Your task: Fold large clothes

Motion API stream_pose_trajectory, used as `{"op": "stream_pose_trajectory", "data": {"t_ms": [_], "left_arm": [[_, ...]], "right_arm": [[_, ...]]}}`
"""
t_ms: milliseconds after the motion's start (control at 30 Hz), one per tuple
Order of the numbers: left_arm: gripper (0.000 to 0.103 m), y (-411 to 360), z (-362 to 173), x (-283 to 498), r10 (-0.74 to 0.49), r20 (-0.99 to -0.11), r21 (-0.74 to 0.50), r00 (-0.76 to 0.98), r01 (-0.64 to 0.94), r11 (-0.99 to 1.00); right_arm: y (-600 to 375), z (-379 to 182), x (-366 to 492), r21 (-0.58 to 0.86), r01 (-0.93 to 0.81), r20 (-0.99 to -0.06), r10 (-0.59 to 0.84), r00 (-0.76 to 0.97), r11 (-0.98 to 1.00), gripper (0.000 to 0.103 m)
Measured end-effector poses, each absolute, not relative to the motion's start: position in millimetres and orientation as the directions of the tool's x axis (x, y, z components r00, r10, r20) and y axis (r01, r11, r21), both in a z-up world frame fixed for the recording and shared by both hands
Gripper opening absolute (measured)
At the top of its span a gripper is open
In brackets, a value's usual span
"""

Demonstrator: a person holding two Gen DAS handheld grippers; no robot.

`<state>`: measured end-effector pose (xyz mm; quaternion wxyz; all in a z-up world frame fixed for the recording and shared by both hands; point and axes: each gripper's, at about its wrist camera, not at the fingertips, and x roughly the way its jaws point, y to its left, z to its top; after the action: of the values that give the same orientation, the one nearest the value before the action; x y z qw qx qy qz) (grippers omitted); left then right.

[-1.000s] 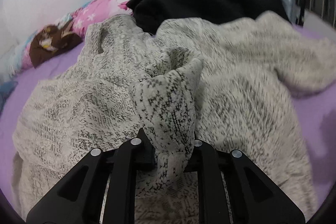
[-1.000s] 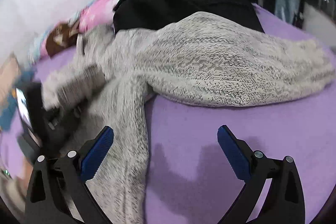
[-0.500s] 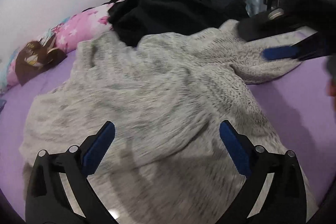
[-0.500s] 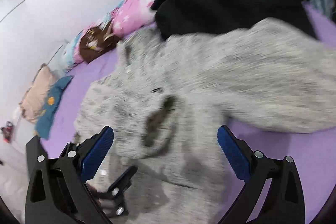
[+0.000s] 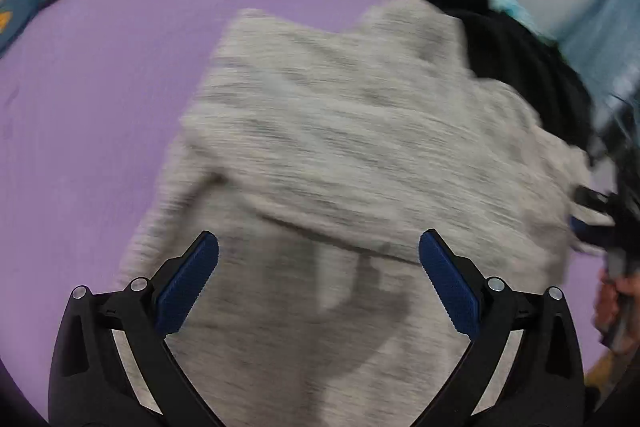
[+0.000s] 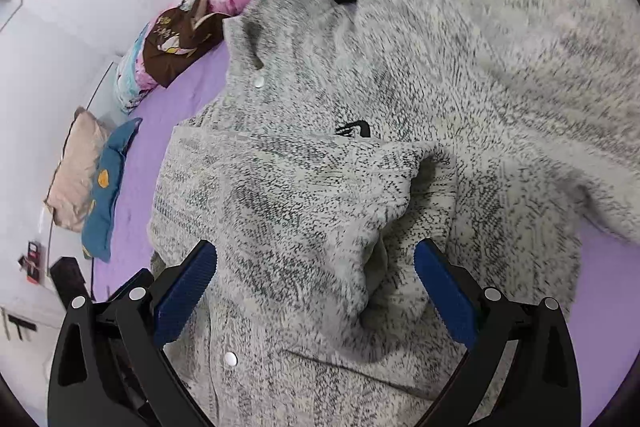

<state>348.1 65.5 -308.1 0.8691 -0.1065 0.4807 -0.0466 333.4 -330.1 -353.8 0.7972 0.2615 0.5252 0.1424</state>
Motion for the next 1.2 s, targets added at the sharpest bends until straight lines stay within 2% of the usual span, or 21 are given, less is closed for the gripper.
{"op": "stream_pose_trajectory", "data": {"t_ms": [67, 167, 267, 300, 333, 400, 433, 633, 767, 967, 1100, 1200], "left_arm": [[0.097, 83.6, -315.4, 351.3, -0.121, -0.835, -0.189, 0.537, -0.074, 0.979], [0.097, 101.7, -326.8, 361.0, -0.033, -0.860, -0.116, 0.510, -0.131, 0.984], [0.097, 105.7, -337.9, 370.5, -0.023, -0.873, -0.091, 0.487, -0.115, 0.989], [0.097, 106.1, -341.4, 374.1, -0.008, -0.879, -0.071, 0.477, -0.113, 0.991], [0.098, 106.5, -343.8, 377.1, 0.000, -0.880, -0.057, 0.475, -0.104, 0.993], [0.098, 105.3, -347.7, 379.4, 0.022, -0.879, -0.021, 0.476, -0.085, 0.996], [0.098, 107.0, -350.4, 382.5, 0.019, -0.881, -0.020, 0.474, -0.077, 0.997], [0.091, 125.3, -338.2, 369.7, 0.005, -0.859, -0.039, 0.511, -0.076, 0.996], [0.091, 121.9, -344.7, 374.4, 0.078, -0.858, 0.063, 0.507, -0.046, 0.997], [0.089, 120.1, -350.8, 390.2, 0.168, -0.846, 0.146, 0.506, -0.083, 0.986], [0.085, 138.1, -340.3, 381.5, 0.106, -0.825, 0.037, 0.555, -0.134, 0.990], [0.086, 154.1, -344.1, 380.0, 0.062, -0.834, -0.027, 0.549, -0.154, 0.988]], "right_arm": [[-327.9, -358.6, 338.0, 0.553, 0.040, -0.774, 0.495, 0.394, 0.833, 0.097], [-326.7, -365.9, 341.7, 0.558, 0.042, -0.775, 0.502, 0.383, 0.829, 0.089], [-326.3, -376.8, 343.9, 0.568, 0.051, -0.777, 0.515, 0.361, 0.822, 0.075], [-326.8, -380.8, 344.2, 0.564, 0.056, -0.782, 0.511, 0.355, 0.824, 0.066], [-327.9, -383.8, 344.4, 0.570, 0.056, -0.780, 0.519, 0.351, 0.820, 0.046], [-330.0, -394.1, 345.7, 0.577, 0.071, -0.784, 0.528, 0.325, 0.813, 0.016], [-332.7, -395.4, 345.3, 0.584, 0.074, -0.781, 0.534, 0.323, 0.808, 0.012], [-340.7, -361.5, 341.4, 0.607, -0.006, -0.736, 0.565, 0.375, 0.795, 0.007], [-345.4, -311.8, 347.1, 0.584, -0.075, -0.709, 0.553, 0.437, 0.808, 0.007], [-367.3, -243.6, 359.6, 0.524, -0.135, -0.674, 0.506, 0.538, 0.841, 0.007], [-383.6, -275.8, 369.2, 0.471, -0.092, -0.737, 0.448, 0.506, 0.877, 0.007], [-388.9, -342.7, 370.9, 0.467, -0.022, -0.792, 0.429, 0.434, 0.884, 0.007]]}}
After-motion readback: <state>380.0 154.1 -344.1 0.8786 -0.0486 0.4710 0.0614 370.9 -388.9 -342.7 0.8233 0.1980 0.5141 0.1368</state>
